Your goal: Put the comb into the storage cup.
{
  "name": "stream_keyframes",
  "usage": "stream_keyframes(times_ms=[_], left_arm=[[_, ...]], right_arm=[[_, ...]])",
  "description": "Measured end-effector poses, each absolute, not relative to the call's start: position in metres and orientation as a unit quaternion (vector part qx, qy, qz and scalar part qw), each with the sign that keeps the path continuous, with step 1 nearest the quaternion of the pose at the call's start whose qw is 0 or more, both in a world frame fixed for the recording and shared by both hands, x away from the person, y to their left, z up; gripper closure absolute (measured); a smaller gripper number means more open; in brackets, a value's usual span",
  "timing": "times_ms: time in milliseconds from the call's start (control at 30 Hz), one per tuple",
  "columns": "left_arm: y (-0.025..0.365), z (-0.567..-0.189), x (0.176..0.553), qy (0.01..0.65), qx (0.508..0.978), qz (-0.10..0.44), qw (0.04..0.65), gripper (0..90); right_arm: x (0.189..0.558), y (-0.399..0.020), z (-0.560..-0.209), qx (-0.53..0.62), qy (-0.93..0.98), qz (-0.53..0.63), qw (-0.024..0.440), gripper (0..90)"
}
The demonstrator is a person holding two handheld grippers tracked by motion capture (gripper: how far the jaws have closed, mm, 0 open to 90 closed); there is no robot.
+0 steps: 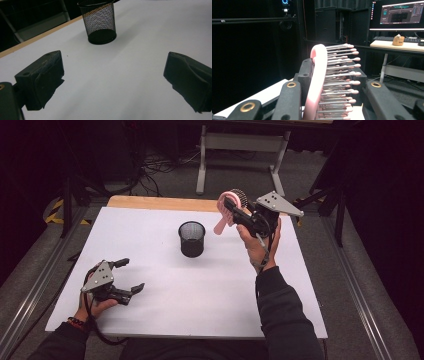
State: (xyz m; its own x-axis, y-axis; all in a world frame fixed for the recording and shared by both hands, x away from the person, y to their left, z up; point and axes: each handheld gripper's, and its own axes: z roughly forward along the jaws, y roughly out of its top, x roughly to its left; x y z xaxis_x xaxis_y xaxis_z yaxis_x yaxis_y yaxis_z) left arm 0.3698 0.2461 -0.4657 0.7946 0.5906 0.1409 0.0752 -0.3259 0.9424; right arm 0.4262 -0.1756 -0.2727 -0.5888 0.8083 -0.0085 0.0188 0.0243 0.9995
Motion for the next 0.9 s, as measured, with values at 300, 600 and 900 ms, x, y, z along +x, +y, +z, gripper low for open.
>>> stream_keyframes(times_ms=[300,600,900], left_arm=[[0.246,-0.466,0.37,0.214,0.777,0.236,0.543,3.7],[0.246,-0.467,0.37,0.213,0.776,0.233,0.546,3.7],[0.246,-0.467,0.371,0.214,0.777,0.237,0.543,3.9]], right_arm=[[0.432,-0.172,-0.269,0.323,0.64,0.619,0.319,63.3],[0.436,-0.166,-0.267,0.322,0.641,0.617,0.322,63.3],[0.442,-0.164,-0.264,0.321,0.641,0.618,0.323,63.3]])
